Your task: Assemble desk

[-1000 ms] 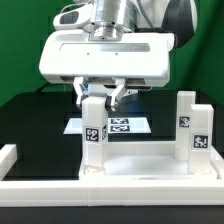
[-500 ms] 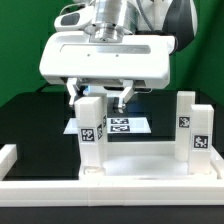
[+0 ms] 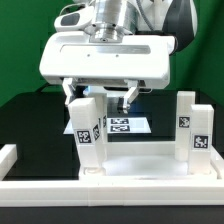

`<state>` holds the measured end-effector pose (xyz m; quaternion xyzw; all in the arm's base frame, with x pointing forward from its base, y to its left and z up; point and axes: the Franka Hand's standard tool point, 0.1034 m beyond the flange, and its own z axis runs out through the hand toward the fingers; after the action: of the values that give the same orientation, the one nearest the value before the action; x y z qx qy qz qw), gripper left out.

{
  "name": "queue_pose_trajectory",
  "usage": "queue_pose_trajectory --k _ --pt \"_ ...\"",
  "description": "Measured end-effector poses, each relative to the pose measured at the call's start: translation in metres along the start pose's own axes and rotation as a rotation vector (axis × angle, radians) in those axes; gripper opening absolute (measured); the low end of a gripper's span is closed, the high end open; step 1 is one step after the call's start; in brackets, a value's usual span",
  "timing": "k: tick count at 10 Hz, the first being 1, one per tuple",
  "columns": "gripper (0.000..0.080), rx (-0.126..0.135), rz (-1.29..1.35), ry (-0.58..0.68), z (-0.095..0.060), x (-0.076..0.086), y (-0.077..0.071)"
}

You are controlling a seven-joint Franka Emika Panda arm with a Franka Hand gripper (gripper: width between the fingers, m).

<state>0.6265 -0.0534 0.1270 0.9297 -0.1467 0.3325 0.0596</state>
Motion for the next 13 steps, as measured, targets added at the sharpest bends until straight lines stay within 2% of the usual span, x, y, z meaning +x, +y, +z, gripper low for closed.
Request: queue_pose_trajectory --k 2,4,6,7,9,10,11,13 --pt "0.0649 0.002 0.002 -0.027 0.001 0.001 0.002" --pt "0.0649 0.043 0.055 -0.11 -0.023 0.032 0.017" --pt "0.0649 0.073 0.087 -0.212 -0.03 0.041 0.026" --pt "0.0649 0.076 0.091 -0.219 -0.029 0.048 0.03" --pt "0.0649 0.133 0.113 -0.457 -0.03 0.044 0.026" --pt "0.0649 0.156 0.118 -0.572 -0.026 0.048 0.024" --pt "0.0649 0.163 0.114 -0.648 -0.017 0.046 0.019" --pt "0.0649 0.149 0.112 -0.702 -0.001 0.032 0.012"
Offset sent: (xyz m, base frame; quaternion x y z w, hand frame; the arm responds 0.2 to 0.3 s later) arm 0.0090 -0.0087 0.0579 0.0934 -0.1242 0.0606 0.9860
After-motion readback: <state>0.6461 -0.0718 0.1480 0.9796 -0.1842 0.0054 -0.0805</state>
